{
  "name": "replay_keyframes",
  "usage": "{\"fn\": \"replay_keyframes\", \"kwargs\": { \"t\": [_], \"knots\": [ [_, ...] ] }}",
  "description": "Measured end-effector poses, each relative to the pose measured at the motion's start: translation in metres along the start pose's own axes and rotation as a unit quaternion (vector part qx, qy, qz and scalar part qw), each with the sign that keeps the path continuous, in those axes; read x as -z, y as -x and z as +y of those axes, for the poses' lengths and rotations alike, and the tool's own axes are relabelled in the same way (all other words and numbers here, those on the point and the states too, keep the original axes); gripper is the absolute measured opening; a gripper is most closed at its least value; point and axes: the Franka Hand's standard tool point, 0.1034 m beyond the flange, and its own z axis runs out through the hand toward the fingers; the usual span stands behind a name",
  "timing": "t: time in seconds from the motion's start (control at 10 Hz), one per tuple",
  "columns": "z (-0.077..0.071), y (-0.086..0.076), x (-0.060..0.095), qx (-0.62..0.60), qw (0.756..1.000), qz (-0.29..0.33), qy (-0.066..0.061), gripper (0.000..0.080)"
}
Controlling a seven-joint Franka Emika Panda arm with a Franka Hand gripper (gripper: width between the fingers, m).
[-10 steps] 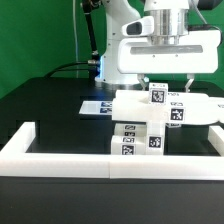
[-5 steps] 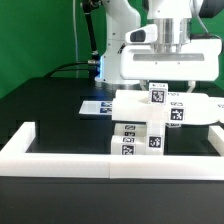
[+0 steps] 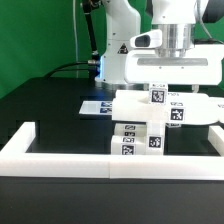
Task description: Assemble chair
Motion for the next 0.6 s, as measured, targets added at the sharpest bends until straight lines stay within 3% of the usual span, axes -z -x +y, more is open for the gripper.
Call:
{"fn": "replay_keyframes", "kwargs": {
  "t": [0.6],
  "knots": [
    [-0.009, 0.013, -0.016, 0.009, 1.000, -0.009, 0.007, 0.0649]
  ]
}}
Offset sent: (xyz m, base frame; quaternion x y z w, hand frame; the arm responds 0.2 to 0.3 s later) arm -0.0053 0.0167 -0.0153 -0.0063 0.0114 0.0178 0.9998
